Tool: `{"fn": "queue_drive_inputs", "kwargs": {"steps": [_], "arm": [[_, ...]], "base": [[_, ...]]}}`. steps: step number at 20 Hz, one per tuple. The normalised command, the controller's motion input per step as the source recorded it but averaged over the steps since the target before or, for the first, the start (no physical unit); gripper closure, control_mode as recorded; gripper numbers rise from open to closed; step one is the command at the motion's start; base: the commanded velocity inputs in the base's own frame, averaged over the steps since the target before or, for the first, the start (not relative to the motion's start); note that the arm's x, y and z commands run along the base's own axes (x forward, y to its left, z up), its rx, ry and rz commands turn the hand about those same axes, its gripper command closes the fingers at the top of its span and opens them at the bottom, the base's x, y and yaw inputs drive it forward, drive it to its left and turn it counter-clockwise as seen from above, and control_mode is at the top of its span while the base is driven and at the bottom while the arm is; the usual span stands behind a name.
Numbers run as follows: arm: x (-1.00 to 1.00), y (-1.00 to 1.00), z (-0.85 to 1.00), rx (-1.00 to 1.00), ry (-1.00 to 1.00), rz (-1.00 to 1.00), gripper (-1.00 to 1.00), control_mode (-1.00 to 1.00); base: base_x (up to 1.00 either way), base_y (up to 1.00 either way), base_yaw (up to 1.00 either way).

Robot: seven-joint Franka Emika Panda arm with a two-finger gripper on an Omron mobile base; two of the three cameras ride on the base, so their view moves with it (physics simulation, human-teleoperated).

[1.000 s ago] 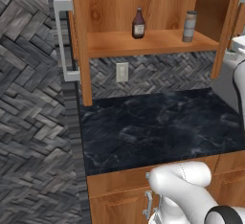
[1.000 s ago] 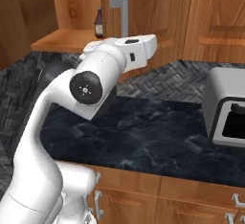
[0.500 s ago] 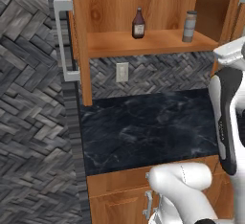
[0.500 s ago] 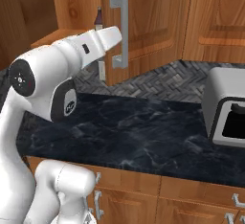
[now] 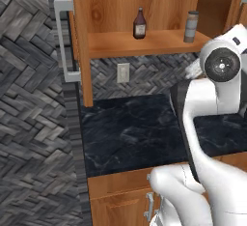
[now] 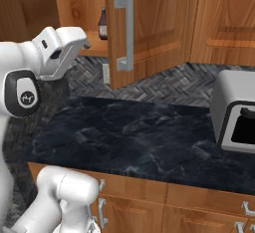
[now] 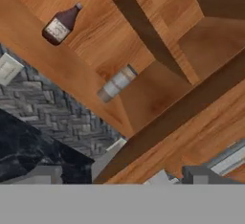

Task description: The dining table condiment station is running low on ketchup. Refill the condiment station by opening the cabinet and taking the ketchup from the cabinet and placing it on the dining table.

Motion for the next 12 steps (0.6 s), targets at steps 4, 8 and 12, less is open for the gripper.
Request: {"fn": "queue_drive_inputs", "kwargs": {"steps": [4, 8, 12], "arm": [[0.76, -0.14, -0.31, -0.09, 0.24, -0.15, -1.0, -1.0], [0.93, -0.32, -0.46, -0.02, 0.2, -0.07, -1.0, -1.0], [0.66, -0.59, -0.37, 0.0, 0.1, -0.02, -1.0, -1.0]], "base": [[0.0, 0.0, 0.0], [0.0, 0.0, 0.0], [0.0, 0.0, 0.0]]}}
